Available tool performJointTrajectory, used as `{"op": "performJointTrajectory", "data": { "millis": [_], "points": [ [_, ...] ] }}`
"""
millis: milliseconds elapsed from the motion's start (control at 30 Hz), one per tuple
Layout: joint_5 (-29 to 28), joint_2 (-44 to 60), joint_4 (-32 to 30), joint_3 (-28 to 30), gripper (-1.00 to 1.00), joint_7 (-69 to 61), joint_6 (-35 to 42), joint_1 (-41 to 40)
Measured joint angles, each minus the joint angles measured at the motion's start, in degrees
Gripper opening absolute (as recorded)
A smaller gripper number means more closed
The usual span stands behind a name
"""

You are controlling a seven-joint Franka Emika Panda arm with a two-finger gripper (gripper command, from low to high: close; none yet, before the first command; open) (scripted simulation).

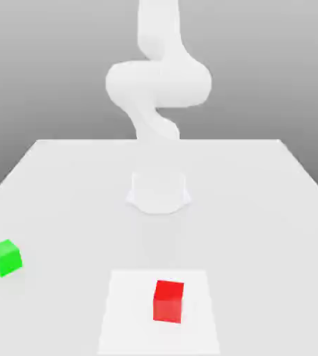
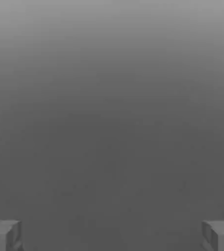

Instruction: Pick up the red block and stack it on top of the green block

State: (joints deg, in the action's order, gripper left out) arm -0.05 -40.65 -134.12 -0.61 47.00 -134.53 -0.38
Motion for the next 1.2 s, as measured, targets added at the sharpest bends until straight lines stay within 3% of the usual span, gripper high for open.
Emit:
{"op": "performJointTrajectory", "data": {
  "millis": [667, 867, 900, 1100, 1200],
  "points": [
    [-0.77, 41.95, -18.88, -3.06, 0.0, 9.65, -22.19, -0.98],
    [-2.38, 54.4, -18.59, -1.86, 0.0, 11.42, -31.96, -0.07],
    [-2.67, 56.23, -18.33, -1.53, -1.0, 11.64, -33.51, 0.2],
    [-2.97, 57.15, -18.2, -1.42, -1.0, 11.89, -34.33, 0.25],
    [-2.38, 53.55, -18.74, -2.02, -1.0, 11.47, -31.26, -0.2]
  ]
}}
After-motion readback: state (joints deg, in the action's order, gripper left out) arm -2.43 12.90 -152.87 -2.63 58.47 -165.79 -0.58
